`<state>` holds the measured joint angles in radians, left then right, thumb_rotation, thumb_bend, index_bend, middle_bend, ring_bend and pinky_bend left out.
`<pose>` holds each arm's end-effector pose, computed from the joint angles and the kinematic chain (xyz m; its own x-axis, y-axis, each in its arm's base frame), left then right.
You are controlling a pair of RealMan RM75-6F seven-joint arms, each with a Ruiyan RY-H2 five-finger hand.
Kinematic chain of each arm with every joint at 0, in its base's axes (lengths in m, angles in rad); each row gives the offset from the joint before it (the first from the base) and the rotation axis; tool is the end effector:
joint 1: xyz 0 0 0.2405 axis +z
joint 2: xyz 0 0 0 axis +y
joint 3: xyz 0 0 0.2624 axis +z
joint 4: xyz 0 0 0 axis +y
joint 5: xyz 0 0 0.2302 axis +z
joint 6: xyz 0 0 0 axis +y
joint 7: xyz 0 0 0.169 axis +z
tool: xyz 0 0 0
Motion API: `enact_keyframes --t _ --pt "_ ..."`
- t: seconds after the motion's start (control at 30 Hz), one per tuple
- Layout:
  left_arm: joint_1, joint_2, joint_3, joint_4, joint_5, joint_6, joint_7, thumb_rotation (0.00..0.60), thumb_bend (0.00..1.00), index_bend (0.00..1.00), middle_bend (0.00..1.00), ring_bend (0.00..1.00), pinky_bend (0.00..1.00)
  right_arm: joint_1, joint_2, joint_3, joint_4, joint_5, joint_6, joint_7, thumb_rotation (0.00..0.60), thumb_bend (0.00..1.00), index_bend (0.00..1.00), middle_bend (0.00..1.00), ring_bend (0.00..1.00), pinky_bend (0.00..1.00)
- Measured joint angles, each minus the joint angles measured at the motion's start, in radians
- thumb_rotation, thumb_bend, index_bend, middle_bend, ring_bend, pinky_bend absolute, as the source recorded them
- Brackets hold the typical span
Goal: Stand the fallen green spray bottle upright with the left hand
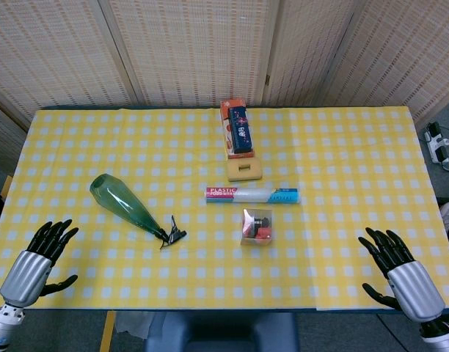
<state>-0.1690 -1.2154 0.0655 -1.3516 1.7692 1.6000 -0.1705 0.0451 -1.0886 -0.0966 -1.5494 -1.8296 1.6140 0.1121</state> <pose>-0.3139 0.2061 0.1149 0.3964 0.0040 0.9181 0.8601 -0.3513 -0.3699 -0.3024 -0.1547 0.1331 0.3766 -0.0663 0.9240 -0.8935 -0.2896 0.3433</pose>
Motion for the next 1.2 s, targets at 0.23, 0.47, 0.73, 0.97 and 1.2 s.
enact_keyframes --t 0.23,0.47,0.73,0.97,1.2 --pt "-0.001 -0.004 -0.008 0.004 0.001 0.014 -0.002 0.600 0.19 0.00 0.11 0.06 0.13 0.007 -0.003 0.005 0.007 0.015 -0.019 0.000 0.600 0.26 0.00 0.00 0.00 0.00" --pt "-0.013 -0.085 -0.042 0.059 0.052 0.135 -0.061 0.600 0.20 0.27 1.00 0.99 0.99 -0.007 0.009 -0.002 0.011 0.010 0.012 0.018 0.600 0.26 0.00 0.00 0.00 0.00" --pt "-0.066 -0.090 -0.048 0.019 0.102 0.082 -0.005 0.600 0.20 0.38 1.00 1.00 1.00 -0.022 0.013 -0.010 0.010 -0.023 0.052 0.031 0.600 0.26 0.00 0.00 0.00 0.00" --pt "-0.146 -0.036 -0.072 -0.157 0.044 -0.154 0.225 0.600 0.20 0.39 1.00 1.00 1.00 -0.015 0.016 -0.009 0.008 -0.018 0.037 0.043 0.600 0.26 0.00 0.00 0.00 0.00" --pt "-0.235 -0.081 -0.109 -0.168 0.023 -0.279 0.461 0.600 0.20 0.39 1.00 1.00 1.00 0.006 0.014 -0.001 -0.006 -0.016 0.009 0.046 0.600 0.26 0.00 0.00 0.00 0.00"
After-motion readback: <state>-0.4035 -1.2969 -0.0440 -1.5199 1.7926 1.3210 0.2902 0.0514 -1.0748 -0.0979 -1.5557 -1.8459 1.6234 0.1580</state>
